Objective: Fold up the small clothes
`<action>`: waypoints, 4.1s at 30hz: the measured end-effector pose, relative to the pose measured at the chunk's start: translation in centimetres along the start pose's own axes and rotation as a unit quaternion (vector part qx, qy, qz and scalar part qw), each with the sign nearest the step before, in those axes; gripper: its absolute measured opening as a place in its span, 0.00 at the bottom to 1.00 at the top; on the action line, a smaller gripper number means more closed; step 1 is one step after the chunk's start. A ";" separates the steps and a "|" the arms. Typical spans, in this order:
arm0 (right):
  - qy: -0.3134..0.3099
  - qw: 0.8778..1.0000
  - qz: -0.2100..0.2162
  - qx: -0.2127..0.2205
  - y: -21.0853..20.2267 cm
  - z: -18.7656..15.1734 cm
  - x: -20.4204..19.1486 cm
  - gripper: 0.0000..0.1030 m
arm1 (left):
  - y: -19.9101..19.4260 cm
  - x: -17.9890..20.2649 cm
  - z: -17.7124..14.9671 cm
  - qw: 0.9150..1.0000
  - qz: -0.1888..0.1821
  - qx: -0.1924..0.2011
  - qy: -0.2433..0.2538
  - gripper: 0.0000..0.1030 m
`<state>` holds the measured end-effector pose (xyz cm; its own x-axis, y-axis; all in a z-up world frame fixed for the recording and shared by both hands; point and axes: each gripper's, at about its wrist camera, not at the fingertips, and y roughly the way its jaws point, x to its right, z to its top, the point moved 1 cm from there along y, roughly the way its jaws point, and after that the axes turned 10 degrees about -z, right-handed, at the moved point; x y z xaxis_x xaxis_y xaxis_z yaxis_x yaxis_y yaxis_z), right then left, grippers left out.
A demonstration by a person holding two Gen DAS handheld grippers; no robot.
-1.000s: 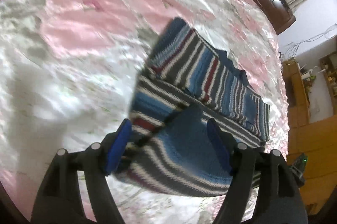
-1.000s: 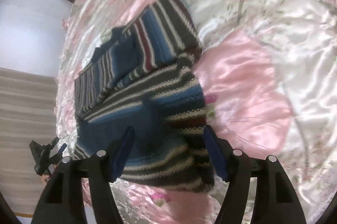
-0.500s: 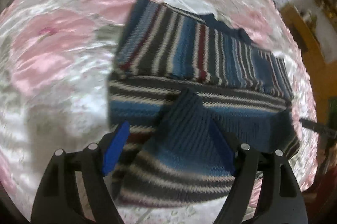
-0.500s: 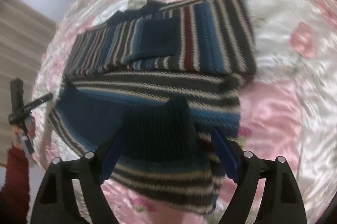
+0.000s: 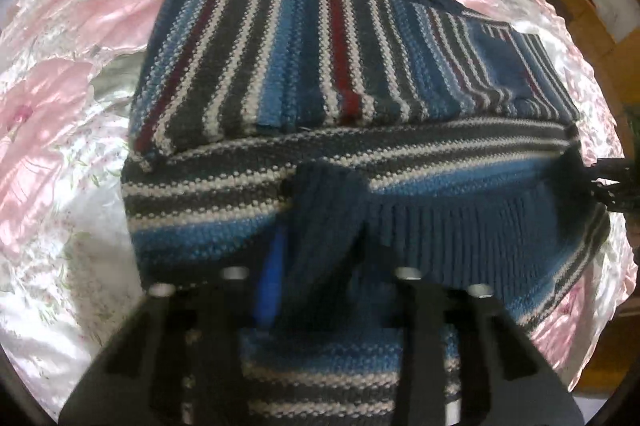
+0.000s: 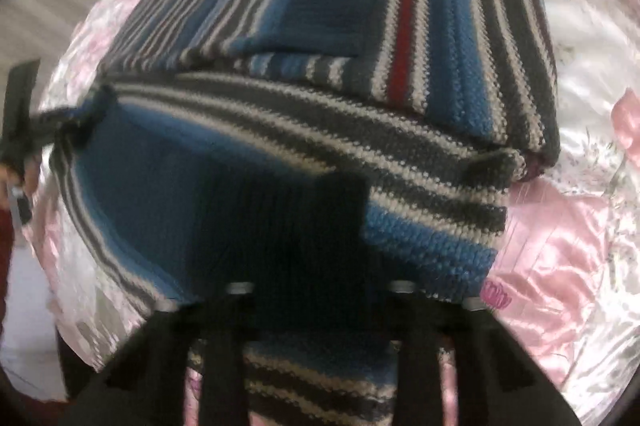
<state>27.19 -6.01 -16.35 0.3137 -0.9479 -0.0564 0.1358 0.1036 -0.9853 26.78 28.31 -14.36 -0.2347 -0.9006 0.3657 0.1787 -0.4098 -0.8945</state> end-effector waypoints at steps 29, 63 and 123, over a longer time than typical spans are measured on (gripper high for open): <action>0.130 0.979 0.015 0.154 -11.4 12.3 7.1 0.09 | -9.4 1.1 14.0 0.977 0.024 0.210 -0.005 0.08; 0.124 0.991 -0.027 0.043 -4.1 -0.6 7.9 0.54 | -4.7 -4.2 2.0 0.990 0.061 0.102 -0.076 0.70; 0.233 0.972 -0.027 -0.002 -0.3 4.0 13.0 0.79 | 0.2 -0.1 7.3 0.990 0.064 0.108 -0.066 0.71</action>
<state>34.94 -17.14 -16.19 -0.1527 -0.9857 -0.0705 0.1369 0.0496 -0.9893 33.83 27.27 -12.70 -0.0724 -0.9523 0.2963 0.4022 -0.2998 -0.8651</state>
